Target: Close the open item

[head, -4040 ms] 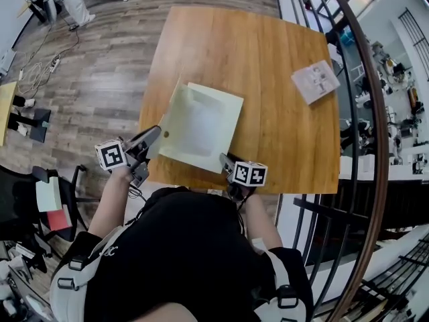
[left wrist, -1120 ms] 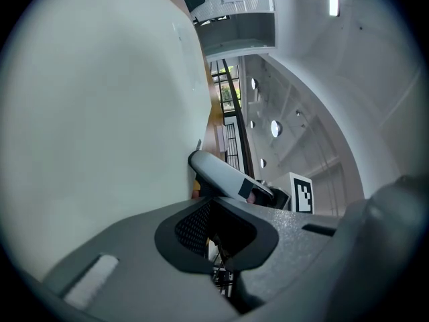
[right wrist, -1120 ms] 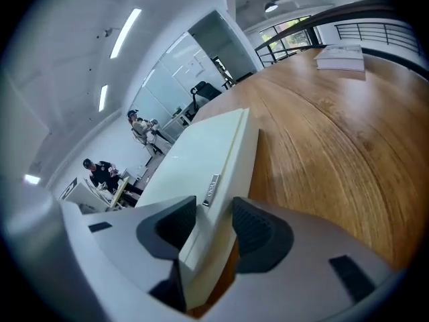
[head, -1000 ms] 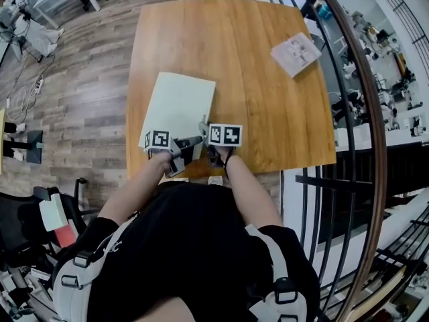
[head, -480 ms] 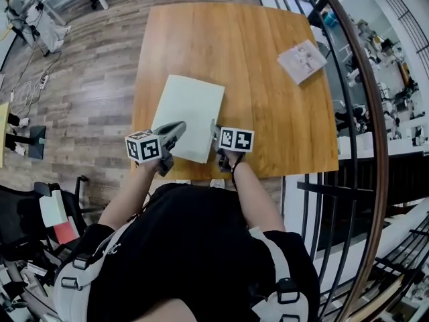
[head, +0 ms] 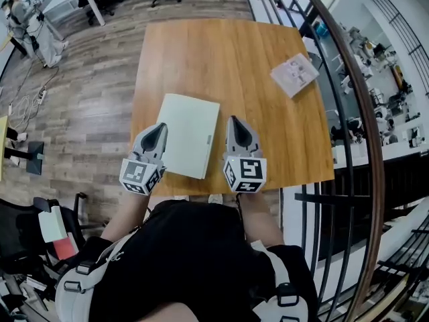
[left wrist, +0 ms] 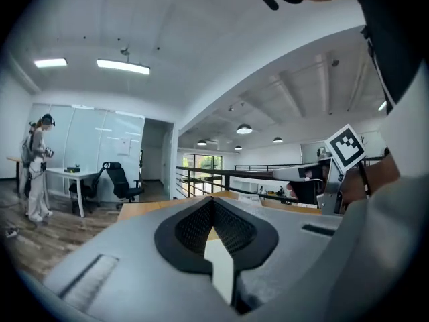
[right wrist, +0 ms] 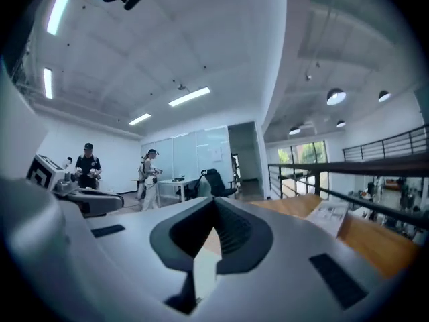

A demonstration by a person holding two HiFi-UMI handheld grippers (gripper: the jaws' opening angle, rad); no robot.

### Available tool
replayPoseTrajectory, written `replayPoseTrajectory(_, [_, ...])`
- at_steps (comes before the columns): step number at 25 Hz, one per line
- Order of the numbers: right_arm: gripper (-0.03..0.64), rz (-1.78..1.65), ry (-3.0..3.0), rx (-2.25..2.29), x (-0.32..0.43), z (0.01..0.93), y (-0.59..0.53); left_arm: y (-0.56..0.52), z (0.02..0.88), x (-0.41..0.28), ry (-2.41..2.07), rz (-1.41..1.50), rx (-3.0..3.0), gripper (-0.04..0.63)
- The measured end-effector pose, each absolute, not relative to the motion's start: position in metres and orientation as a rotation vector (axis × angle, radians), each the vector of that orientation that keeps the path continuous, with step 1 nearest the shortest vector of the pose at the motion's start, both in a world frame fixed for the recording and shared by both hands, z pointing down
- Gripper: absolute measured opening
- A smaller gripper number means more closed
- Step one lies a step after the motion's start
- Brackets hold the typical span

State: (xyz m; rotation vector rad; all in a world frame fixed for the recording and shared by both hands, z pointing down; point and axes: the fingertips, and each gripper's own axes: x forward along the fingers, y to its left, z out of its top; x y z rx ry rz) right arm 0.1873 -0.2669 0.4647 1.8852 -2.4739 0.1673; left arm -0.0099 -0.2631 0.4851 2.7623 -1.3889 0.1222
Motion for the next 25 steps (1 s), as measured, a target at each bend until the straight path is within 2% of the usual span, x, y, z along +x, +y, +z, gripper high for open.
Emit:
replayPoseTrajectory(10, [0.003,-0.017,-2.381,2.021,0.203,0.454,-0.234,-0.255,0.475,-0.015,-1.467,0.152,2.789,0.000])
replayPoseTrajectory(25, [0.003,0.003,-2.400,1.975,0.204,0.457,-0.230,-0.250,0.476,-0.011,-1.446,0.145,2.784,0.000])
